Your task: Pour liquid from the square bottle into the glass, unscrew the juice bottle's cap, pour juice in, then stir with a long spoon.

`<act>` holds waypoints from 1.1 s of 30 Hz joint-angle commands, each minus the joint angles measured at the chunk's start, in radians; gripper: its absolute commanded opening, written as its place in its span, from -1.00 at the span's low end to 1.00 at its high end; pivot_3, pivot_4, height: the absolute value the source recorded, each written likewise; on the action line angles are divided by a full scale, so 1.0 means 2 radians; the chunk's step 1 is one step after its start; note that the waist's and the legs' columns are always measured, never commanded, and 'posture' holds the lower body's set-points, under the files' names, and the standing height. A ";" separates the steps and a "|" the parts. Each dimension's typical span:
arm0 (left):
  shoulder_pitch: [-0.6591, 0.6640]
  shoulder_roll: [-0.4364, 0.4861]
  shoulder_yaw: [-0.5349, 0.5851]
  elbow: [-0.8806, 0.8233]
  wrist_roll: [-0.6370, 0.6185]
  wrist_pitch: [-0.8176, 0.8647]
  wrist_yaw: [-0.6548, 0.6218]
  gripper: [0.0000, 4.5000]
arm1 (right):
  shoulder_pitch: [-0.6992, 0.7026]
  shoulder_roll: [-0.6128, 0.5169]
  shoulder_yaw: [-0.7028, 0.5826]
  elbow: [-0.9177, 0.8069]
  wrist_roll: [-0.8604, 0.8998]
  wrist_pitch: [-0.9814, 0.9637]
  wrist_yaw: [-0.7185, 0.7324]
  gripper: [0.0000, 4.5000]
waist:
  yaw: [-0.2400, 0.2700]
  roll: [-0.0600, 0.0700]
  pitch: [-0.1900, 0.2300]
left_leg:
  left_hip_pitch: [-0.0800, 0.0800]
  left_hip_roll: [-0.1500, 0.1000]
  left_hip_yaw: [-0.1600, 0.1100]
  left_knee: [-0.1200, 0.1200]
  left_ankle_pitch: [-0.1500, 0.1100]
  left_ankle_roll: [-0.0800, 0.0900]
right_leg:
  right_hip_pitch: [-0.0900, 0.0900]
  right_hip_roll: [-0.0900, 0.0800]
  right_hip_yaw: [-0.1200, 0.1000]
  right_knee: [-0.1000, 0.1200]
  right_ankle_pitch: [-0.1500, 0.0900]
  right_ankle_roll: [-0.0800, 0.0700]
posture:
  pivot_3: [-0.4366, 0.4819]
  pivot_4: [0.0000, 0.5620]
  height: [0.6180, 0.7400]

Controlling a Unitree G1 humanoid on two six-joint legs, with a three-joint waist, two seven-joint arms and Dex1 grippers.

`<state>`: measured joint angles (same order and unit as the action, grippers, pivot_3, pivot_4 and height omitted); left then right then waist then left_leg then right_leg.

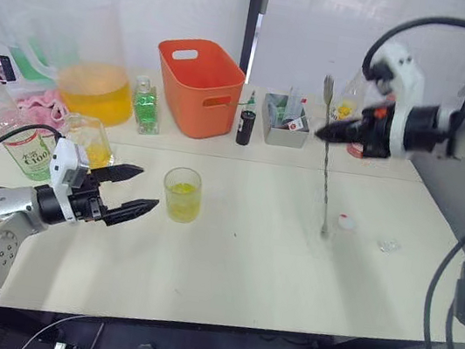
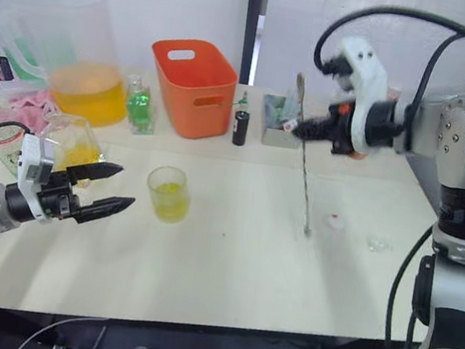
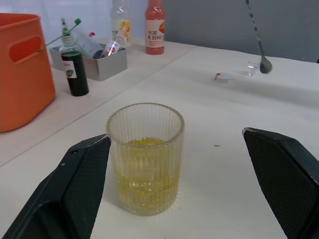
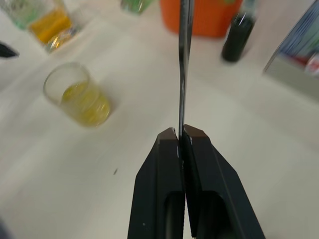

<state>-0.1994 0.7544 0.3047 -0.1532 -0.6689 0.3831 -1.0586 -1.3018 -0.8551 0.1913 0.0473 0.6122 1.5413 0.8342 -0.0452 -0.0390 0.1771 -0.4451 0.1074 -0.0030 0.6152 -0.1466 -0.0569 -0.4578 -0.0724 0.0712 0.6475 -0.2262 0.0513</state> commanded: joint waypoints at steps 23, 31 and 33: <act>0.076 0.009 0.039 -0.094 -0.033 0.039 0.022 0.99 | 0.039 0.141 0.134 0.346 -0.160 -0.182 0.024 -1.00 | 0.001 0.000 0.000 | 0.000 0.000 0.000 0.001 0.000 0.000 | 0.000 0.000 0.000 0.000 0.000 0.001 | -0.05 -0.47 0.39; 0.080 0.014 0.043 -0.092 -0.035 0.043 0.025 1.00 | 0.004 0.151 0.107 0.412 -0.201 -0.206 0.053 -0.26 | 0.002 0.000 0.000 | 0.000 0.000 0.000 0.001 0.000 0.000 | 0.000 0.000 0.000 0.000 0.000 0.001 | -0.05 -0.47 0.39; 0.081 0.018 0.042 -0.086 -0.031 0.043 0.022 1.00 | -0.001 0.143 0.100 0.405 -0.203 -0.200 0.067 0.06 | 0.001 0.000 0.000 | 0.000 0.000 0.000 0.001 0.000 0.000 | 0.000 0.000 0.000 0.000 0.000 0.001 | -0.05 -0.47 0.39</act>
<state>-0.0381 0.7749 0.3594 -0.3088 -0.7147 0.4650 -1.0051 -1.2770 -0.5396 0.4176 0.8807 0.2141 1.1400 0.9401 -0.0422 -0.0390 0.1771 -0.4455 0.1072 -0.0032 0.6168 -0.1465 -0.0568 -0.4572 -0.0717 0.0715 0.6479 -0.2255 0.0525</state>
